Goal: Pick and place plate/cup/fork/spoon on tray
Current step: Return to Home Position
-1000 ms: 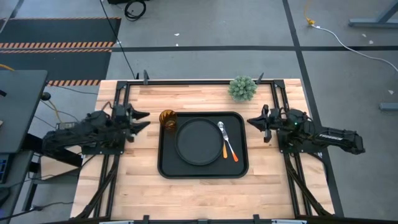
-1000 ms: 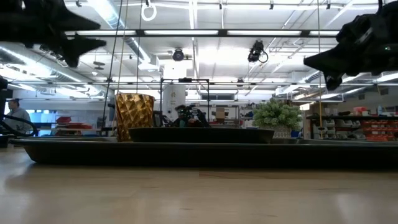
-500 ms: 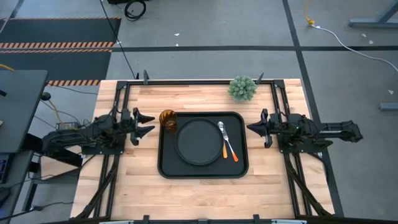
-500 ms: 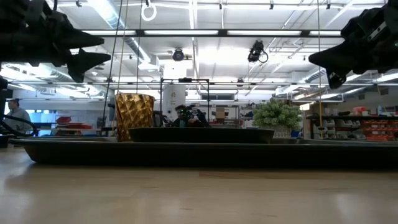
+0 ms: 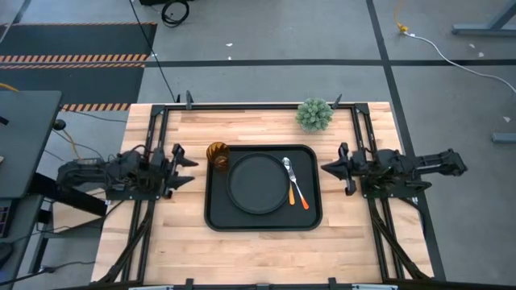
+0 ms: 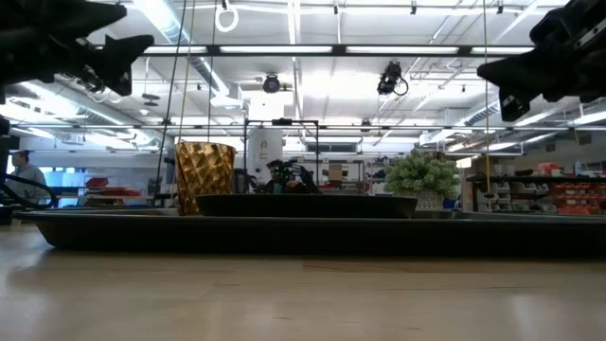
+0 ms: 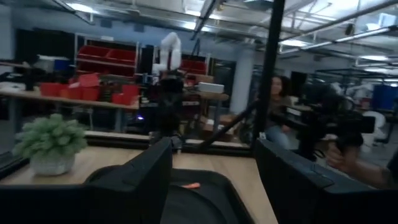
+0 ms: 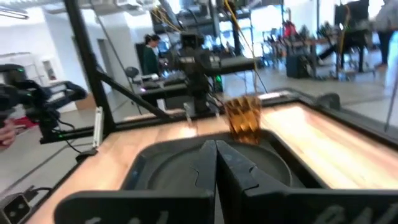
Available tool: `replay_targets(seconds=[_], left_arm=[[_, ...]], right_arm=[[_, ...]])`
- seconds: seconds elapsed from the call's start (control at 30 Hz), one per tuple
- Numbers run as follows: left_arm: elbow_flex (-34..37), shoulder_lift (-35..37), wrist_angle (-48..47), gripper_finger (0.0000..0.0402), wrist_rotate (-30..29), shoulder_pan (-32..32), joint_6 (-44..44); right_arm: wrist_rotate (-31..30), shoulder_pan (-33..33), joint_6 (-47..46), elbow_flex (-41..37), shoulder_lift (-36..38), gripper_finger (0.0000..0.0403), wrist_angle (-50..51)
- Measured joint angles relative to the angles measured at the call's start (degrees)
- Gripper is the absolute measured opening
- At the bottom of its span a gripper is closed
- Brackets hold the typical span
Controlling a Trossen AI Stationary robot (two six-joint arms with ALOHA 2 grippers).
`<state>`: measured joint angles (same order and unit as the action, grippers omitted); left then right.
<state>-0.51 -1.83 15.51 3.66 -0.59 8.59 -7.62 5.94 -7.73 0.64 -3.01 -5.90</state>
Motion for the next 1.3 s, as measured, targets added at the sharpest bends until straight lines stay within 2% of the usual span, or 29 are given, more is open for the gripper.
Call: replay_targets(seconds=[0.23, 0.4, 0.57, 0.67, 0.93, 1.13, 1.3], left_arm=[[0.0, 0.0, -1.7, 0.0233, -8.7, -6.2, -2.0], [0.0, 0.0, -2.2, 0.0233, -9.7, -7.3, -8.3], [0.0, 0.0, -6.8, 0.0233, -11.5, -7.3, -14.1], [0.1, -0.1, -11.9, 0.0233, -14.0, -7.3, -13.6], [0.1, -1.2, -12.4, 0.0233, -15.2, -7.2, -12.3], [0.1, -1.2, -12.0, 0.0233, -15.4, -7.2, -10.3], [0.1, -1.2, -10.1, 0.0233, -15.7, -7.2, -9.2]], right_arm=[[-4.5, 3.0, 0.5, 0.0, 0.0, 0.0009, 0.4], [-4.5, 3.3, 0.4, 0.0, 0.0, 0.0009, 2.5], [-4.3, 3.3, 1.0, 0.0, -0.2, 0.0009, 3.8], [-4.3, 3.3, 2.0, 0.0, -0.2, 0.0009, 3.8], [-4.3, 3.3, 4.3, 0.0, -0.2, 0.0009, 3.8], [-4.3, 3.3, -4.4, 0.0, -0.3, 0.0009, 3.6], [-4.2, 3.3, -5.7, 0.0, -0.3, 0.0009, 3.4]])
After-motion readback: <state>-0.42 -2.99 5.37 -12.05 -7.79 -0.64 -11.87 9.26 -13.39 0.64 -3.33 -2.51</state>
